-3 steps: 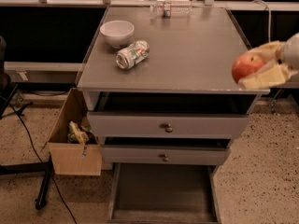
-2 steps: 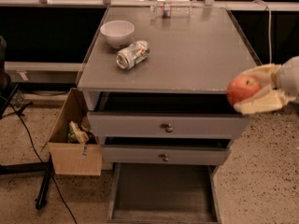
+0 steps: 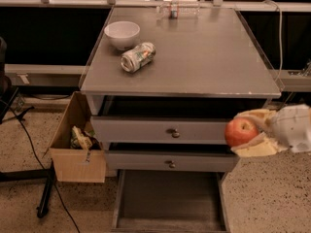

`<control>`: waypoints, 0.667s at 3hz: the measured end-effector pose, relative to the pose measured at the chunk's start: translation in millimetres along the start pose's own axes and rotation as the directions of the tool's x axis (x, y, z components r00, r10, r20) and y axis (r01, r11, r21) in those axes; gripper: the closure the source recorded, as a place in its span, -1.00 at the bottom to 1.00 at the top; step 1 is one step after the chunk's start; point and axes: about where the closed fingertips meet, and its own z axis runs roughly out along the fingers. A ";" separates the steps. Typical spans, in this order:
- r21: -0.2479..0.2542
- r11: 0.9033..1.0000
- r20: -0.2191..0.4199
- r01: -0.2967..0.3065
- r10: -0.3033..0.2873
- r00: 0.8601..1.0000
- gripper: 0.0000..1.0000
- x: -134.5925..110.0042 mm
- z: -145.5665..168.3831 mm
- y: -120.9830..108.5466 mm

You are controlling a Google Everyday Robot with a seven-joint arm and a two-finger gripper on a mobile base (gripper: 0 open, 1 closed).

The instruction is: Place apple into bottom drawer

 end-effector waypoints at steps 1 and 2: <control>-0.008 1.000 -0.004 -0.011 0.011 1.000 1.00 29.7 26.2 14.2; -0.046 0.997 -0.014 -0.058 0.058 0.998 1.00 63.6 51.5 31.1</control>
Offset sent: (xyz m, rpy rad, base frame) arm -0.0228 -0.0008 -0.1377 0.0147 0.1447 -0.0187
